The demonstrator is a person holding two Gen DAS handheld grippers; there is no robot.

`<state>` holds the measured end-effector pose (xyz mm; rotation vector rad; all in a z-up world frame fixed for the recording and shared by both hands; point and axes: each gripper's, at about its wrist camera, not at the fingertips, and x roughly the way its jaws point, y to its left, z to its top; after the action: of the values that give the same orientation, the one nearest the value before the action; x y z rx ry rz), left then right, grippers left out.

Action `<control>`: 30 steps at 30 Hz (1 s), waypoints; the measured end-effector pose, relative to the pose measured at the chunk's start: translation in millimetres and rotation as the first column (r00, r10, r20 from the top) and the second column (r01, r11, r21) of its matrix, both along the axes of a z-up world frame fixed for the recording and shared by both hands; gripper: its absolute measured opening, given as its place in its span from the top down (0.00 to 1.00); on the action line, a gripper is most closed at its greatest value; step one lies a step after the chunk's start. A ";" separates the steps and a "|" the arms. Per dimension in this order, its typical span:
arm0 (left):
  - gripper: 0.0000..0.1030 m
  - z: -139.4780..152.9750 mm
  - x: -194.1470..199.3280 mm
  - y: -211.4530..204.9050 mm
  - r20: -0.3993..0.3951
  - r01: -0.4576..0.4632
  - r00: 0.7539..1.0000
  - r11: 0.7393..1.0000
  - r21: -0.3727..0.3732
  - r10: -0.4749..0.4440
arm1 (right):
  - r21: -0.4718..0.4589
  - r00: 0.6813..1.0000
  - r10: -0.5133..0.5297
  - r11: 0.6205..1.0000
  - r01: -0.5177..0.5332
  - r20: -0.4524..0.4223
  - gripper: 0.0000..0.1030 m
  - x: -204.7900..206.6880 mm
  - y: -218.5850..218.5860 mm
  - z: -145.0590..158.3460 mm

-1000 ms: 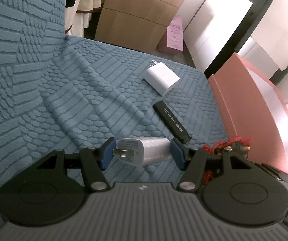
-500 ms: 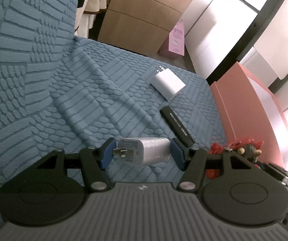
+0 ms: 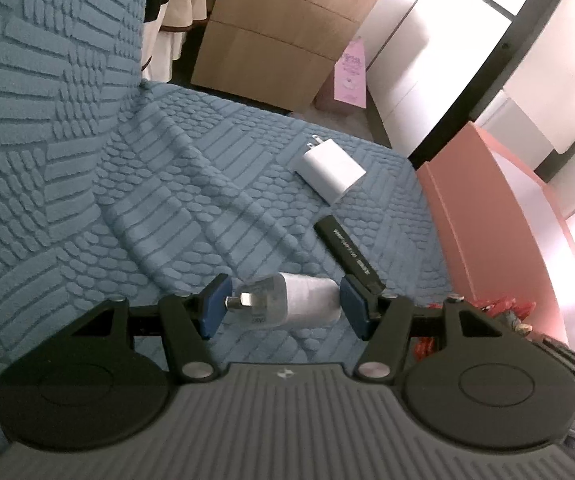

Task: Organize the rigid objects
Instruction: 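Lift the charger with the left tool while the right tool holds the figurine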

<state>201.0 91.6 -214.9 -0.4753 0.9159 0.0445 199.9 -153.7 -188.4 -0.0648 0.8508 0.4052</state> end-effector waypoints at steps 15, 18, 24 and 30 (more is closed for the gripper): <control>0.52 44.0 -28.2 -24.6 0.070 -0.001 0.998 1.000 -0.006 0.001 | 0.018 0.995 0.096 0.995 -0.097 0.035 0.40 -11.4 -15.9 50.0; 0.52 35.7 -26.6 -24.0 0.049 -0.005 0.999 1.000 -0.013 0.006 | -0.006 0.993 0.109 0.994 -0.109 0.034 0.40 -9.7 -15.2 49.9; 0.52 16.7 -31.2 -15.0 0.020 -0.007 1.000 0.999 -0.045 0.008 | -0.009 0.995 0.103 0.995 -0.102 0.003 0.40 -14.3 -10.8 33.7; 0.43 -0.3 -29.9 -7.6 -0.028 -0.015 1.000 0.996 -0.088 0.013 | -0.017 0.995 0.095 0.995 -0.095 -0.008 0.40 -19.5 -4.4 17.9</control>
<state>171.1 84.1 -215.2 -0.5645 0.9441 0.0230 180.3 -158.0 -170.5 -0.1207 0.8604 0.4879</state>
